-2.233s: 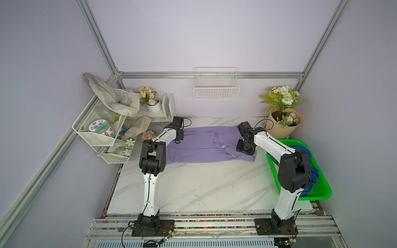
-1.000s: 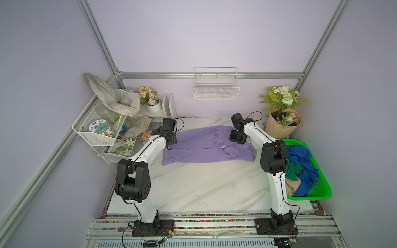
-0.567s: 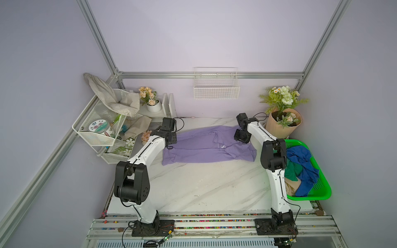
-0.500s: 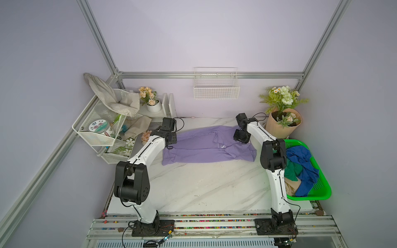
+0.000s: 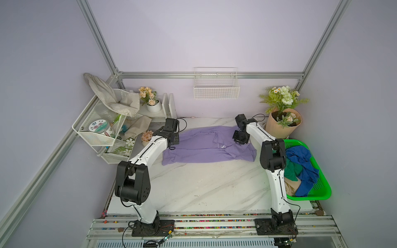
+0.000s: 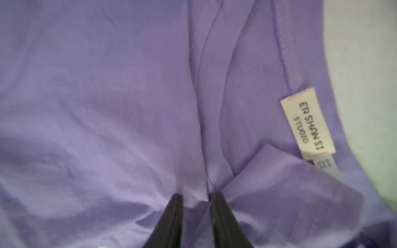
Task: Fold and stack t-shirts
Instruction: Fold the T-shirt.
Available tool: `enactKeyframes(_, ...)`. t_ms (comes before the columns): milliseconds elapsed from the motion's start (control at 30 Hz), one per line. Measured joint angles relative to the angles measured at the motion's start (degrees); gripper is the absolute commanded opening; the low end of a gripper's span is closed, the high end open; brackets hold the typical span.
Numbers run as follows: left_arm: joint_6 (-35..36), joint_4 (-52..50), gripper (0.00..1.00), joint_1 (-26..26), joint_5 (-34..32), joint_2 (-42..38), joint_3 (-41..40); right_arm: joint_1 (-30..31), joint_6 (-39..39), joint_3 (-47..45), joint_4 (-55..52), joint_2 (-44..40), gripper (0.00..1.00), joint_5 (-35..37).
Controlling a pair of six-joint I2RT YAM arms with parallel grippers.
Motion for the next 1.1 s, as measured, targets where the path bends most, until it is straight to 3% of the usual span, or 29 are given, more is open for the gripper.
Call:
enactKeyframes(100, 0.0, -0.5, 0.0, 0.0, 0.0, 0.0, 0.0, 0.0, -0.3, -0.2, 0.2, 0.0, 0.07, -0.2)
enactKeyframes(200, 0.0, -0.8, 0.0, 0.0, 0.0, 0.0, 0.0, 0.0, -0.8, -0.2, 0.3, 0.0, 0.04, -0.8)
enactKeyframes(833, -0.9, -1.1, 0.0, -2.5, 1.5, 3.2, 0.0, 0.3, -2.3, 4.6, 0.0, 0.0, 0.03, -2.6)
enactKeyframes(1100, -0.9, -1.1, 0.0, -3.0, 1.5, 3.6, 0.0, 0.4, -2.4, 5.7, -0.4, -0.1, 0.03, 0.4)
